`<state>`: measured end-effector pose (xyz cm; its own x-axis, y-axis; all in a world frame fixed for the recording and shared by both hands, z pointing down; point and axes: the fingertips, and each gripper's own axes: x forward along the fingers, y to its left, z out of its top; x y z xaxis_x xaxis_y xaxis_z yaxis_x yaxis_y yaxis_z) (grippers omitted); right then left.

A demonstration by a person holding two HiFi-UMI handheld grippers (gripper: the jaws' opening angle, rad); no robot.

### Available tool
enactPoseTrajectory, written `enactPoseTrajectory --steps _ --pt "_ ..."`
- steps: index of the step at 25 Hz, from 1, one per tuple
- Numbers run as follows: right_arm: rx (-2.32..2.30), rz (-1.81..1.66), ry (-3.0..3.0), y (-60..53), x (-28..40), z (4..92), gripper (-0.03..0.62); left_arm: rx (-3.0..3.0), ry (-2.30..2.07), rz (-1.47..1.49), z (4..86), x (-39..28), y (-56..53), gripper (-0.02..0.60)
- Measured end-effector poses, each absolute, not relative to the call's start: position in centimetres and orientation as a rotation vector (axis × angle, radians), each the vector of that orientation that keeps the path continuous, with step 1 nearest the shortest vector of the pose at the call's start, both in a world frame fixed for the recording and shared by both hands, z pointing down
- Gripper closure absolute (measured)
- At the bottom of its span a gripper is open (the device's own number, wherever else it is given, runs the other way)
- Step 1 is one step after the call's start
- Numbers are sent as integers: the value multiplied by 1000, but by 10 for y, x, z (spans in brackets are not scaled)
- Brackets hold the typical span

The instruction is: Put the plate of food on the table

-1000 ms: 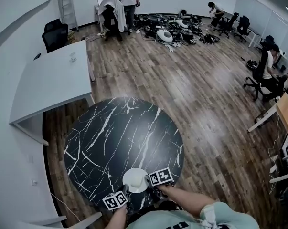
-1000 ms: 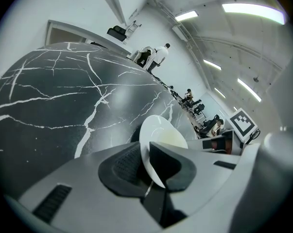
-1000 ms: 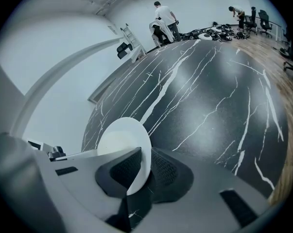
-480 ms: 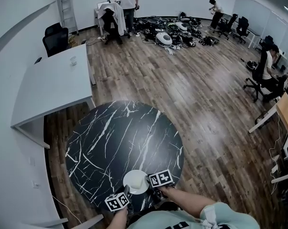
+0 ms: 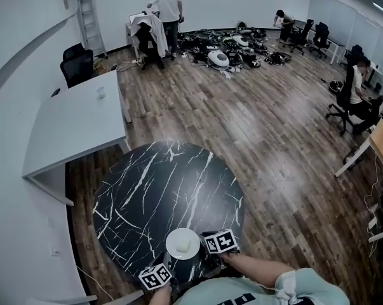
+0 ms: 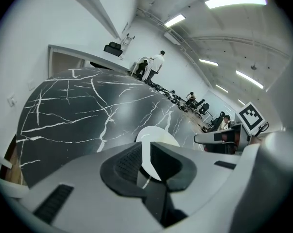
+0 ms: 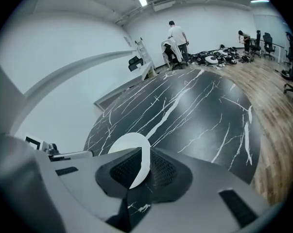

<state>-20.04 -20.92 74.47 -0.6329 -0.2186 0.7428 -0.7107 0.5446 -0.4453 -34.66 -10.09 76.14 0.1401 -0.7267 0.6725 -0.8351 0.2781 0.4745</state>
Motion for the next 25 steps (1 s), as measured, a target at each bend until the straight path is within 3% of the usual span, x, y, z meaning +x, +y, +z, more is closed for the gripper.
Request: enactPoseTrajectory --steps 5,25 --pt "721 966 -2164 -194 -193 723 553 1517 -1618 140 733 -327 -102 571" --pt "763 573 -2586 -191 -188 557 583 1966 -1842 57 538 -269 -138 575"
